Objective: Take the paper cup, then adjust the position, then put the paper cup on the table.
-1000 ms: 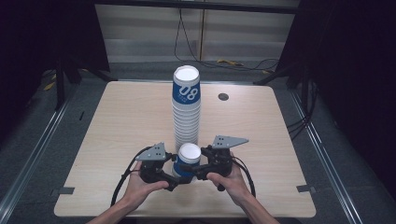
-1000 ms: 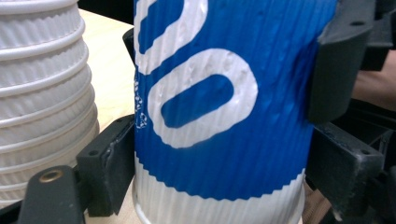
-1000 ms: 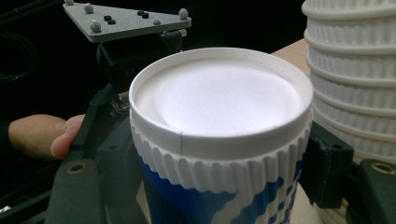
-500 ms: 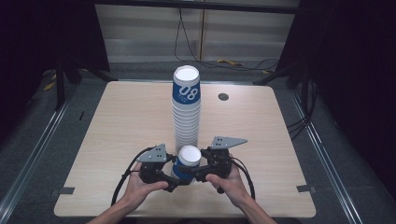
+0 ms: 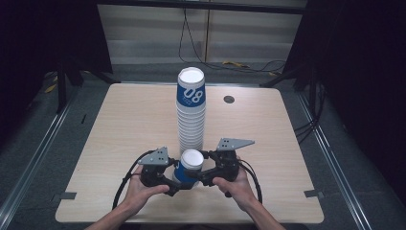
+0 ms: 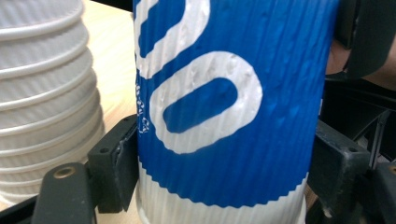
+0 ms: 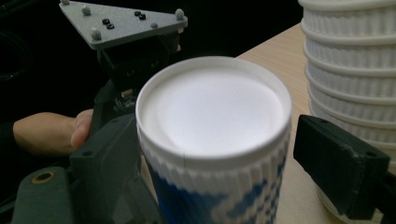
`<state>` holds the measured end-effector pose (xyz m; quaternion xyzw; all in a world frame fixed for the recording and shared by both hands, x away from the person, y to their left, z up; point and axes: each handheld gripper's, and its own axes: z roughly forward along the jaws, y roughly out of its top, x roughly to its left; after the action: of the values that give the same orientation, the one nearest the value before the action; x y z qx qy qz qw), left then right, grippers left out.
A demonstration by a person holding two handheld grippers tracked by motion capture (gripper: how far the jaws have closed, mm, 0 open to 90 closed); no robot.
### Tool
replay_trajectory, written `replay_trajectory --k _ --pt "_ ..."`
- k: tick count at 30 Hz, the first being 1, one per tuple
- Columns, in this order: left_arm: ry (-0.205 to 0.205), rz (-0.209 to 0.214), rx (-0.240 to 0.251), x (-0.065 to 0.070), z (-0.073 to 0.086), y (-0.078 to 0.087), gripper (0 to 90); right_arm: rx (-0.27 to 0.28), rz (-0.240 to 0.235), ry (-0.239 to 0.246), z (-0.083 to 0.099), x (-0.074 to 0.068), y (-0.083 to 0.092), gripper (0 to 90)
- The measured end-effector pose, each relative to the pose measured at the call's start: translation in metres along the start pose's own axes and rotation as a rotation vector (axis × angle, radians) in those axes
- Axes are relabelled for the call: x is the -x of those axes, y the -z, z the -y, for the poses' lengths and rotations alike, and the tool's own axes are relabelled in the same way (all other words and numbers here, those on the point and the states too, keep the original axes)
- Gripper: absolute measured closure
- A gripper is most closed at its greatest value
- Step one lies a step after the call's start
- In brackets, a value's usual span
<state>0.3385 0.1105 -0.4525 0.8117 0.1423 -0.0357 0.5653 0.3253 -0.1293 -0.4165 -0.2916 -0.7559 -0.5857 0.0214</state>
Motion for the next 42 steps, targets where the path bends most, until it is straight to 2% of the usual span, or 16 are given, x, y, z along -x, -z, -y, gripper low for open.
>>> replay_trajectory --k 4,10,12,14,18,22,25,27,29,34,42 --pt "0.011 -0.009 -0.008 -0.003 0.001 0.001 22.0 -0.044 0.015 0.007 0.000 0.000 0.003 14.2" --pt "0.005 -0.024 -0.036 -0.004 0.001 0.003 22.0 -0.073 0.032 0.024 0.000 0.001 0.006 14.1" --pt "0.023 -0.022 -0.039 -0.004 0.002 0.003 22.0 -0.082 0.037 0.032 0.000 0.002 0.008 14.4" --pt "0.016 -0.023 -0.051 -0.005 0.002 0.004 22.0 -0.088 0.041 0.034 0.001 0.003 0.009 14.4" --pt "0.028 -0.018 -0.061 -0.004 0.002 0.005 22.1 -0.103 0.055 0.035 0.002 0.005 0.012 14.4" --pt "0.036 -0.035 -0.081 -0.004 0.002 0.005 22.1 -0.103 0.067 0.027 0.001 0.009 0.016 14.1" --pt "0.039 -0.039 -0.095 -0.005 0.002 0.006 22.1 -0.127 0.090 0.039 -0.001 0.011 0.019 14.2" --pt "0.045 -0.035 -0.105 -0.005 0.002 0.006 22.1 -0.129 0.086 0.043 -0.001 0.011 0.021 14.5" --pt "0.040 -0.034 -0.124 -0.005 0.001 0.006 22.2 -0.151 0.094 0.062 -0.001 0.010 0.022 14.6" --pt "0.022 -0.024 -0.145 -0.003 -0.002 0.006 22.2 -0.205 0.070 0.071 0.000 0.009 0.019 15.2" --pt "0.010 -0.039 -0.180 -0.005 -0.003 0.008 22.2 -0.233 0.066 0.089 -0.001 0.009 0.020 15.7"
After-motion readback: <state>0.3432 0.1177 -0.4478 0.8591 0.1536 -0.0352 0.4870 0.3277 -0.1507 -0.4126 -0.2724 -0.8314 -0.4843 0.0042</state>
